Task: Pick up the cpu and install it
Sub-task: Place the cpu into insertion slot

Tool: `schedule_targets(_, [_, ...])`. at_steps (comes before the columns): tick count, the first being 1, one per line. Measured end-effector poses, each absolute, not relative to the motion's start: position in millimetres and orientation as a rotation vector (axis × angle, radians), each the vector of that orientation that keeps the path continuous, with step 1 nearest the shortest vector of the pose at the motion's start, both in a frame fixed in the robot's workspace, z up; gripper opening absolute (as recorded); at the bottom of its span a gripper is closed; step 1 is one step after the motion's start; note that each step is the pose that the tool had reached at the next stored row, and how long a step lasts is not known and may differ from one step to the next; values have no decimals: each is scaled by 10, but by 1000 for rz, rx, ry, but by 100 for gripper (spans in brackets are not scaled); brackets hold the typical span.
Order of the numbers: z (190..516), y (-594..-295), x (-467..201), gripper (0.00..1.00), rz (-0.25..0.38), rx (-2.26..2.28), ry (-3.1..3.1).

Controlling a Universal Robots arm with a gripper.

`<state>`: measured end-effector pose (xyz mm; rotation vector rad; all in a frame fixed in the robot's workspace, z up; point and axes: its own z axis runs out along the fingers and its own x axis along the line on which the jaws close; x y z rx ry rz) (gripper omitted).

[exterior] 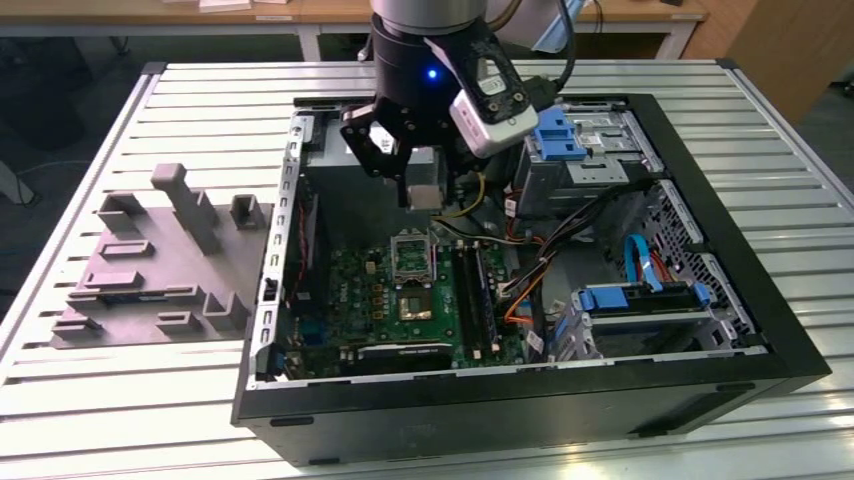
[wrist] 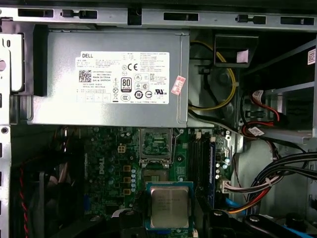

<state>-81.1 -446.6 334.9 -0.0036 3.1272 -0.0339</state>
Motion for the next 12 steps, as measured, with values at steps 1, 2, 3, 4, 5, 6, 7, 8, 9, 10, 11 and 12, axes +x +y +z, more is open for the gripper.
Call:
schedule_targets(1, [3344, -4467, -812, 47, -34, -4, 3127])
schedule_targets(2, [3340, -4467, -813, 47, -34, -4, 3127])
schedule_targets(3, [3338, -4467, -813, 47, -34, -4, 3127])
schedule_targets(4, [3334, -4467, -813, 47, -34, -4, 3127])
schedule_targets(5, [3327, -4467, -813, 47, -34, -4, 3127])
schedule_targets(6, [3327, -4467, -813, 47, -34, -4, 3127])
schedule_targets(7, [3326, -4467, -813, 47, -34, -4, 3127])
schedule_targets(8, [3322, -4467, -813, 47, -33, -4, 3127])
schedule_targets(9, [3318, -4467, -813, 47, -33, -4, 3127])
schedule_targets(10, [3314, -4467, -814, 47, -33, -4, 3127])
schedule_targets(11, [3308, -4467, -814, 47, -34, -4, 3127])
schedule_targets(12, [3299, -4467, -814, 47, -34, -4, 3127])
